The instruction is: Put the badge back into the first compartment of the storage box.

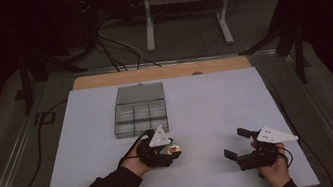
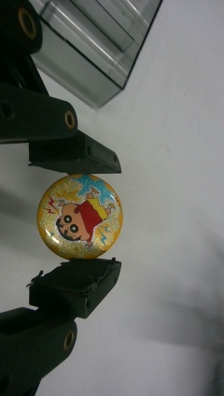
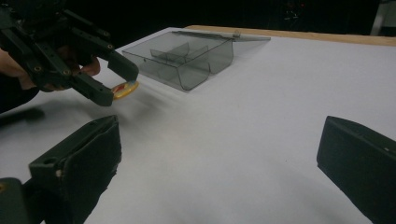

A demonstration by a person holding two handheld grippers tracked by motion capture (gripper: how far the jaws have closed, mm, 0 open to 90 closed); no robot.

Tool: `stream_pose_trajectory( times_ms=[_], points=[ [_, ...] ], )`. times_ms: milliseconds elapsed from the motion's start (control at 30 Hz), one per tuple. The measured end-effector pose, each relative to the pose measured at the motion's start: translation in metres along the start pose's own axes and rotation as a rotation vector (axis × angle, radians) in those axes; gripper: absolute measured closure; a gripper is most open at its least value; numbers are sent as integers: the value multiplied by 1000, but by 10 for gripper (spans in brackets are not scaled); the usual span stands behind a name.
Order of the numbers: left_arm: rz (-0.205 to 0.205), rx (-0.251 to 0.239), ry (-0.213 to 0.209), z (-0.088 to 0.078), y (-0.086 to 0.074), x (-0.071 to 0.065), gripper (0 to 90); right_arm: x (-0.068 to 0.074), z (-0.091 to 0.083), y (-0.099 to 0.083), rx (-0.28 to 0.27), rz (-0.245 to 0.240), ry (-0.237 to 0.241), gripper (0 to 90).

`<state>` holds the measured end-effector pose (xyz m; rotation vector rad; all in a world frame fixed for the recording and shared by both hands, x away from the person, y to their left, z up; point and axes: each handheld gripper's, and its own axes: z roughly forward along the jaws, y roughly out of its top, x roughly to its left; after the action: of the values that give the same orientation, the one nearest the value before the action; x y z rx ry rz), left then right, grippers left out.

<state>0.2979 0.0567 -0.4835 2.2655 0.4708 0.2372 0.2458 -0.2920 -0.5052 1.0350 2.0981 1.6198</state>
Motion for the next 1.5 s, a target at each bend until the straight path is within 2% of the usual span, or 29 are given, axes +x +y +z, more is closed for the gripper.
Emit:
stream_pose_trajectory(
  times_ms=[500, 1500],
  points=[
    [-40, -16, 34, -15, 0, 20, 483, 0, 1, 0, 4, -1, 0, 0],
    [-69, -36, 91, -38, 7, 49, 484, 1, 1, 0, 2, -5, 5, 0]
  ],
)
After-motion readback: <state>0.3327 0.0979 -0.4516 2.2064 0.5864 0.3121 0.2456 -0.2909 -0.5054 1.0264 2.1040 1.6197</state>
